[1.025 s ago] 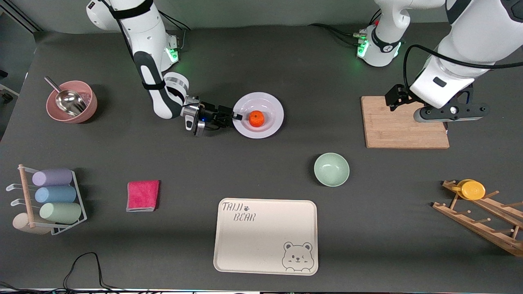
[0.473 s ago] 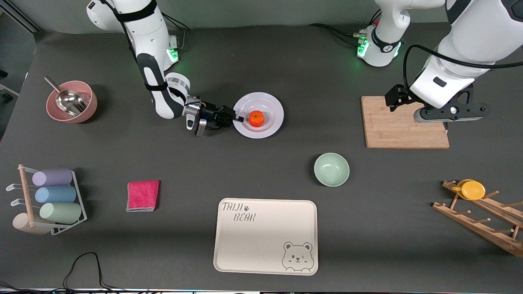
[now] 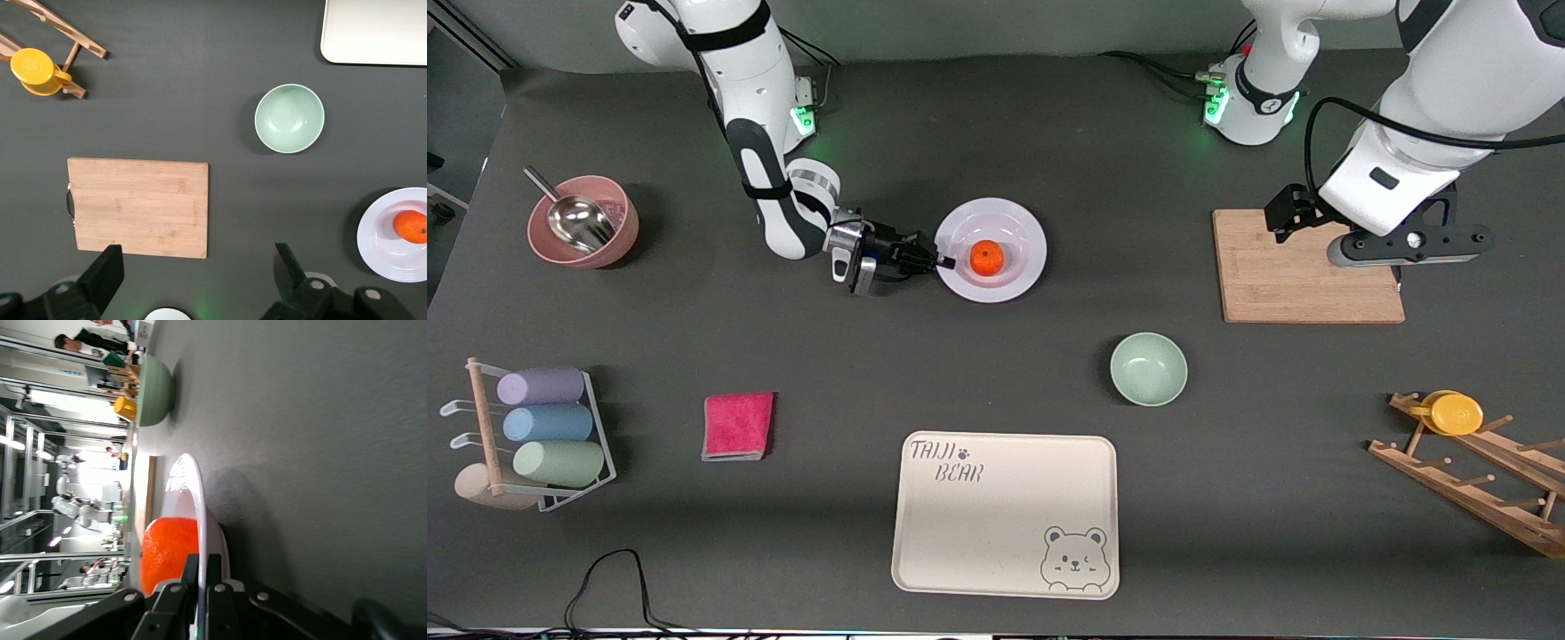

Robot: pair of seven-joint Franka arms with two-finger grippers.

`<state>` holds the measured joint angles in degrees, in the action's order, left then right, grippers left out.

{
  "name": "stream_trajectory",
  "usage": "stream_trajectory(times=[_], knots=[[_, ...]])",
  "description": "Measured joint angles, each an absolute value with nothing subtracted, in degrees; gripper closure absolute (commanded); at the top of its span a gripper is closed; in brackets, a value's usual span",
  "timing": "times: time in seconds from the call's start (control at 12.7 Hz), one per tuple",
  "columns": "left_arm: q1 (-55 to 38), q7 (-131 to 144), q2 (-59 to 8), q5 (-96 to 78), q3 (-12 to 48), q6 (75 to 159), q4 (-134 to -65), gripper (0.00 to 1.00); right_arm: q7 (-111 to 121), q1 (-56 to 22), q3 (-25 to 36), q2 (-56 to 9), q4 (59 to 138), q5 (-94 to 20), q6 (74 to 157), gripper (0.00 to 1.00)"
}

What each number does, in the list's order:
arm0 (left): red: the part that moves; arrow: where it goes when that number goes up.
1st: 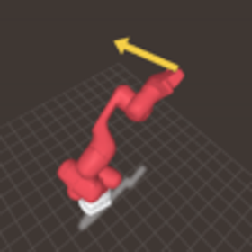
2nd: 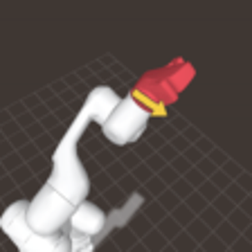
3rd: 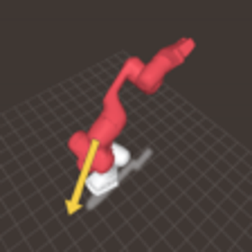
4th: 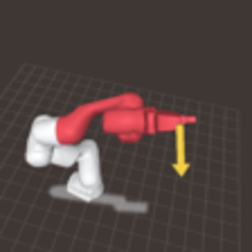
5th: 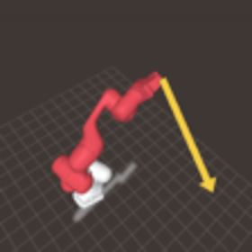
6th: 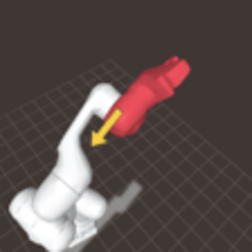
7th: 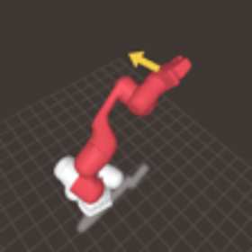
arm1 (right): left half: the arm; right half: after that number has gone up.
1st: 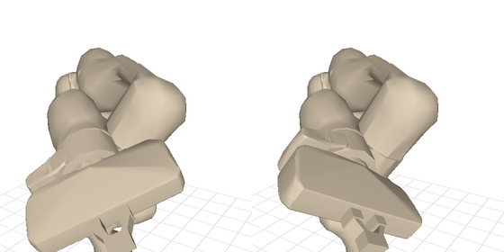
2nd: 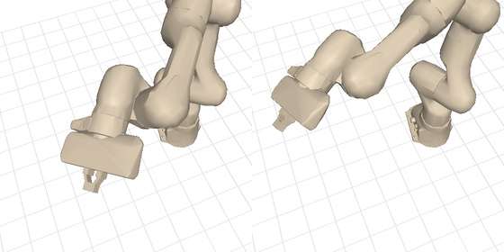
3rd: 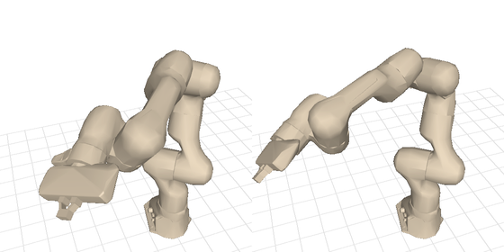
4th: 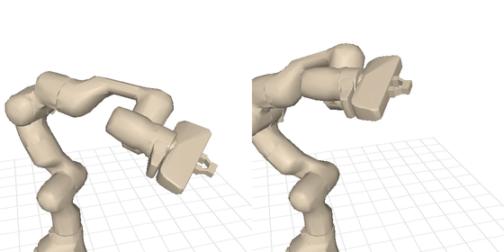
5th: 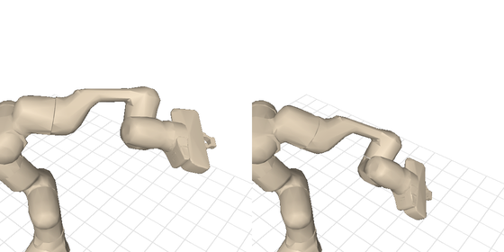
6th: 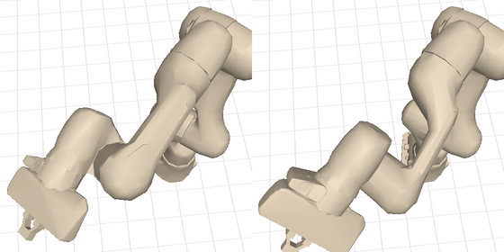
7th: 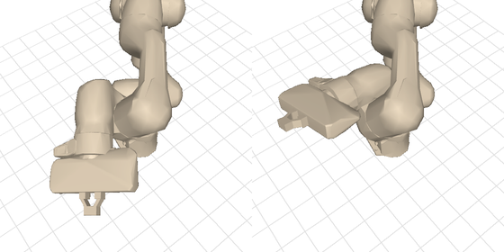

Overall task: Place orange and plate with both arms
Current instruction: 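Grasp the plate rim with the right gripper, then carry the plate with the orange onto the bear-printed tray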

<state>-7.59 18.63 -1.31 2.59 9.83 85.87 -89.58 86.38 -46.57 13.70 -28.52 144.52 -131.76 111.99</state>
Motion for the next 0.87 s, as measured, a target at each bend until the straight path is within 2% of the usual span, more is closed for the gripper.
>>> stream_trajectory(times=[0.55, 0.87], knots=[[-6.9, 18.6, -1.3, 2.6, 9.8, 85.9, -89.6, 0.0, 83.4, -44.9, 13.8, -29.3, 143.6, -132.0, 109.2, 1.0], [-3.6, 9.4, -1.3, 2.4, 9.8, 86.9, -89.7, 0.0, 74.6, -40.1, 14.3, -29.2, 136.4, -128.1, 109.1, 1.0]])
